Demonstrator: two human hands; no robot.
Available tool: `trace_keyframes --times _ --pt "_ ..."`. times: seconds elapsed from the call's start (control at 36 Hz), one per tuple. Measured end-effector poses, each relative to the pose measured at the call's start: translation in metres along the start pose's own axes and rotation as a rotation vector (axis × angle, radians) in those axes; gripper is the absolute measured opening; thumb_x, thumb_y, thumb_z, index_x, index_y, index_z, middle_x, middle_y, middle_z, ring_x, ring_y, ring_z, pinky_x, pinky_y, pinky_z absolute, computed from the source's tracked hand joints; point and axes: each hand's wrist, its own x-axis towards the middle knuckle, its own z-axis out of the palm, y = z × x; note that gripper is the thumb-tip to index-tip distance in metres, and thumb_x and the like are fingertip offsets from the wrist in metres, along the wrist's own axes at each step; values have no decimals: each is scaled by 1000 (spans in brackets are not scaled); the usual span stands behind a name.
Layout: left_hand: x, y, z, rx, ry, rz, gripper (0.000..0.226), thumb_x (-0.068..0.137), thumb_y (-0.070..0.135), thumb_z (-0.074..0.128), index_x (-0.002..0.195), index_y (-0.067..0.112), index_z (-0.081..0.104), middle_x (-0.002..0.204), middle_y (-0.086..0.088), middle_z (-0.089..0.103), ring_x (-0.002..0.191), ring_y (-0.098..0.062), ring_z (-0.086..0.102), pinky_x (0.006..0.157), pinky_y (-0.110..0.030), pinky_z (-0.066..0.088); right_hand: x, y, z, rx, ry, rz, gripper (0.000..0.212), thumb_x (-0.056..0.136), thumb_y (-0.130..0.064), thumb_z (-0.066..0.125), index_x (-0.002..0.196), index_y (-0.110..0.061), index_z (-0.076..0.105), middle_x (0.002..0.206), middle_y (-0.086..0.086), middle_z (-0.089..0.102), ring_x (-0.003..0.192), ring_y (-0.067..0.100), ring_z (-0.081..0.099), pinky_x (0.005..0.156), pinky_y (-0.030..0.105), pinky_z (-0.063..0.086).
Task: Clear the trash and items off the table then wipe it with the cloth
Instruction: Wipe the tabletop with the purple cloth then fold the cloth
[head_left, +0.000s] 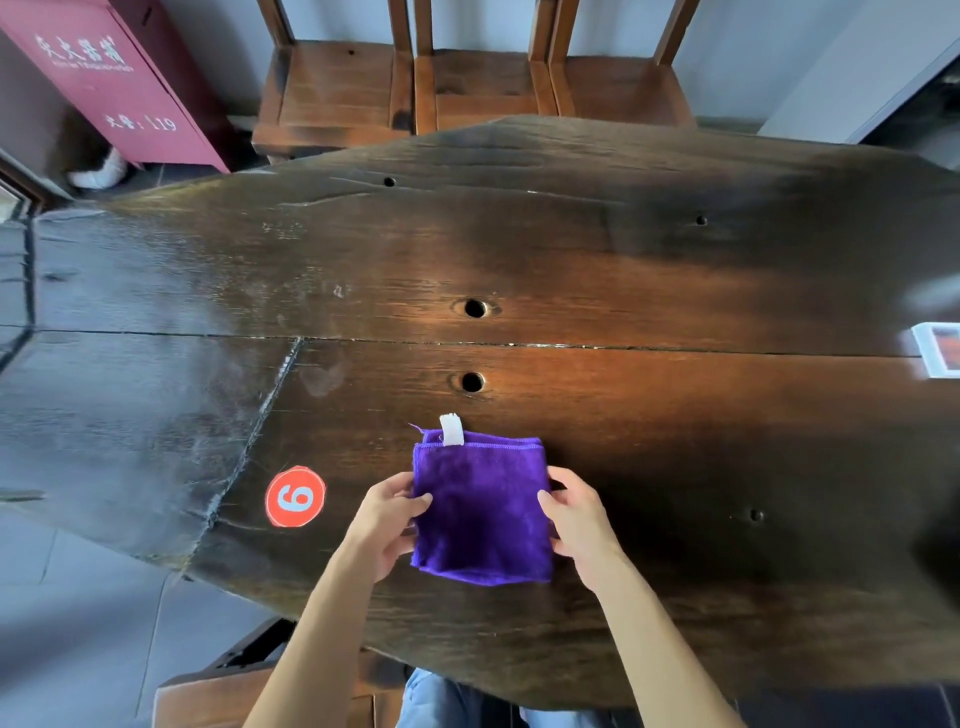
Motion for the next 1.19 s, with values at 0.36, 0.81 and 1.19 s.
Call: trace_keyframes --times 0.36,0.81,1.19 --pt "-41 20 -2 -53 -123 10 38 99 -9 55 124 15 70 112 -13 73 104 -33 66 93 -59 56 -46 -24 -29 160 -110 0 38 103 -12 56 134 -34 55 121 -1 61 107 19 64 78 42 59" --pt "-133 46 14 -90 -361 74 43 99 -9 51 130 15 69 126 -17 72 111 -34 68 81 -51 61 -150 -37 -90 193 -104 -154 34 102 -22 60 125 -47 59 131 -1 61 117 19 65 87 44 62" --pt "-201 47 60 -29 -608 94 46 88 -8 61 124 16 74 118 -16 73 96 -30 73 76 -44 61 -242 -15 -149 422 -35 -187 31 102 -18 59 121 -42 62 130 -1 63 116 22 66 72 37 62"
